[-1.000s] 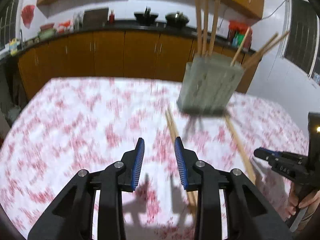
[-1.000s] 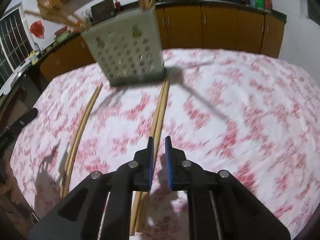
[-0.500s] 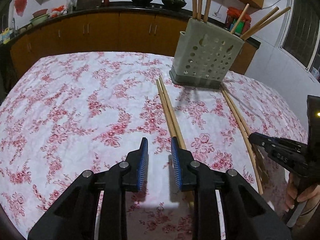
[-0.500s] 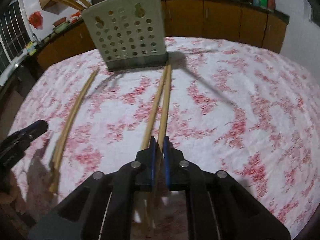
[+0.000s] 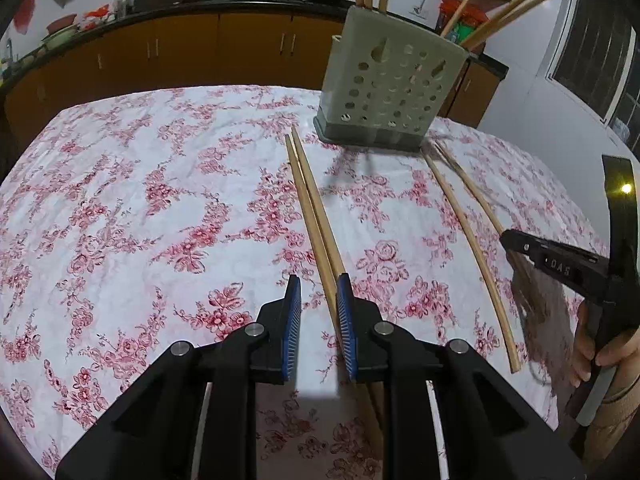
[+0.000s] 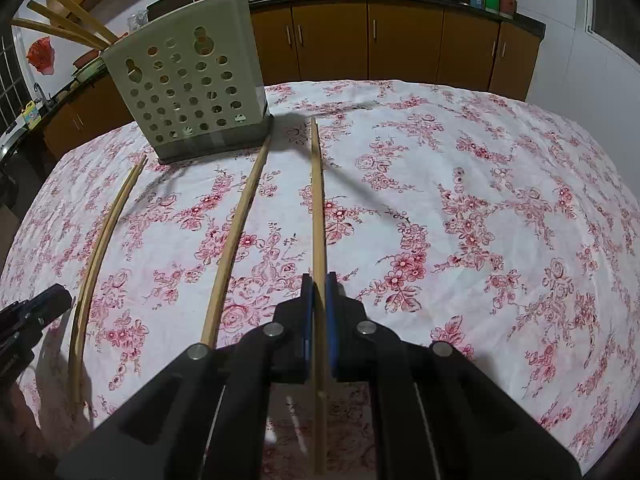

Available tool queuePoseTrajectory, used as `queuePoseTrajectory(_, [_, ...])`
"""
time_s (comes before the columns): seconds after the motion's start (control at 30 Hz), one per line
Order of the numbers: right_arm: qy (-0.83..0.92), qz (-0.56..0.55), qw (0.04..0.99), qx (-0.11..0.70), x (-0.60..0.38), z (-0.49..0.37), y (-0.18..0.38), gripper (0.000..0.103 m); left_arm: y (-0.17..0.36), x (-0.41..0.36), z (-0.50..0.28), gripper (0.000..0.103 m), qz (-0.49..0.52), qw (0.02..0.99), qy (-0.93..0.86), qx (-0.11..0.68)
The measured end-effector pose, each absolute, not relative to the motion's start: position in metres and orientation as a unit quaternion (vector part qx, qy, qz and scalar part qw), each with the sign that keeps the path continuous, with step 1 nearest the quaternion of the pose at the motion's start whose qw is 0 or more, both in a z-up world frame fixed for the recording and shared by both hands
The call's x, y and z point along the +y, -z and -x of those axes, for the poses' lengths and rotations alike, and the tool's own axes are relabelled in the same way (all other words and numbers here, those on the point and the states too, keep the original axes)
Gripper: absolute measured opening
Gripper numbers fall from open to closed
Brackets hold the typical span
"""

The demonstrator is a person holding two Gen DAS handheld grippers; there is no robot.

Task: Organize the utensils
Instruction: 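Move both open tools back down to the chopsticks on the cloth, then close the left tool on a chopstick while the right tool grasps another chopstick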

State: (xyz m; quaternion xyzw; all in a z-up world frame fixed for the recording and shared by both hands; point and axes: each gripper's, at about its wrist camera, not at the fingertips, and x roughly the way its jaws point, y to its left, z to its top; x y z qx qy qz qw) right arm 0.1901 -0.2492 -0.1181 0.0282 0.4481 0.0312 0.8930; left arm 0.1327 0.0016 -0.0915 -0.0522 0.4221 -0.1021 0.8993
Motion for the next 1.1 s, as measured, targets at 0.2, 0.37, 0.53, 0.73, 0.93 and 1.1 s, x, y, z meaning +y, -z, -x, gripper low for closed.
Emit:
queuePoseTrajectory(0.2, [-0.028, -0.026, 0.893, 0.448, -0.249, -0.19, 0.118, 0.008, 0.095, -0.003, -0.133, 0.019, 0.043, 0.896, 0.103, 0.43])
queuePoseTrajectory(0.37, [-0.022, -0.022, 0.893, 0.449, -0.251, -0.189, 0.118, 0.008, 0.099, -0.008, -0.135, 0.018, 0.033, 0.893, 0.098, 0.438])
queuePoseTrajectory(0.53, [-0.034, -0.01, 0.894, 0.447, -0.245, -0.184, 0.119, 0.012, 0.1, -0.005, -0.14, 0.009, 0.035, 0.894, 0.086, 0.438])
queuePoseTrajectory(0.73, [-0.045, 0.004, 0.896, 0.442, -0.236, -0.186, 0.119, 0.009, 0.099, 0.018, -0.155, 0.008, 0.04, 0.899, 0.046, 0.434])
queuePoseTrajectory(0.93, [-0.007, -0.005, 0.901, 0.434, -0.251, -0.197, 0.119, 0.008, 0.098, 0.04, -0.167, 0.008, 0.051, 0.901, 0.022, 0.43])
queuePoseTrajectory(1.1, [0.005, -0.016, 0.905, 0.425, -0.259, -0.199, 0.122, 0.009, 0.099, 0.041, -0.164, 0.008, 0.051, 0.903, 0.024, 0.427])
